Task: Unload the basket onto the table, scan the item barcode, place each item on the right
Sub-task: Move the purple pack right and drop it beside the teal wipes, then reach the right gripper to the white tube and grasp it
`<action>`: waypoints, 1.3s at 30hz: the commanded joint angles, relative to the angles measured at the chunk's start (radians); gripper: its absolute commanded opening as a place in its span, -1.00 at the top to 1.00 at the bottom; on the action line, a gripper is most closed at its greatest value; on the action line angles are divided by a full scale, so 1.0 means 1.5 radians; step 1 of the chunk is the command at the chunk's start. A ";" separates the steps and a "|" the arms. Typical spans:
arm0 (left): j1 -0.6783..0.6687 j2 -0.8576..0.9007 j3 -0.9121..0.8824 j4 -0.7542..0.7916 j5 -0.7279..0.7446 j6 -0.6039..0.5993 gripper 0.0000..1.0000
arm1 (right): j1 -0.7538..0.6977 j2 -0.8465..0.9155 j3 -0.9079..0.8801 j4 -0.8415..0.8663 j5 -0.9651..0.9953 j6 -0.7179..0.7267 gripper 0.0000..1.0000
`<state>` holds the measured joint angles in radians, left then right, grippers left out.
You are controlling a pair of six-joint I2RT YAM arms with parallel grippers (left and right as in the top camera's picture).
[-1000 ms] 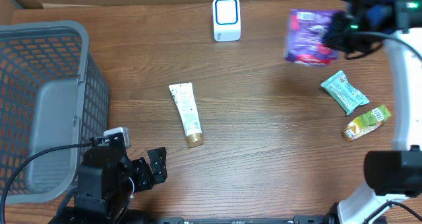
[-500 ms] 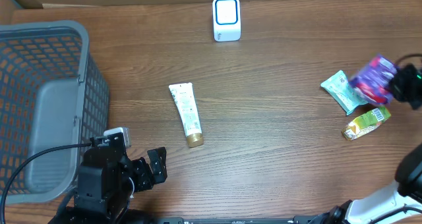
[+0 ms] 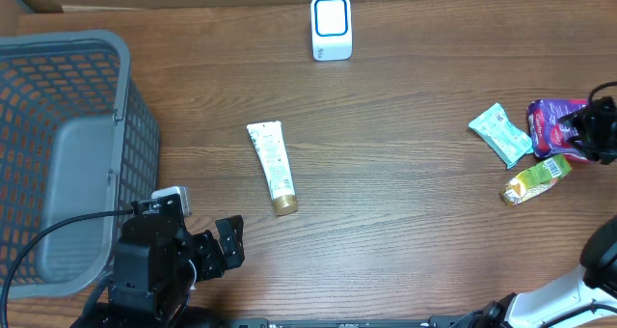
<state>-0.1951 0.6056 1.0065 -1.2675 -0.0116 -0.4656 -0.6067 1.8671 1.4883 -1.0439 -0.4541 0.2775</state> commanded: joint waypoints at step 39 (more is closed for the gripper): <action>-0.003 -0.007 -0.001 0.000 0.001 -0.004 -0.99 | 0.832 0.186 0.047 0.218 -0.066 0.111 -0.65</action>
<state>-0.1951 0.6056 1.0065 -1.2678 -0.0116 -0.4656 0.6296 2.1300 1.5631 -0.7265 -0.5442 0.4202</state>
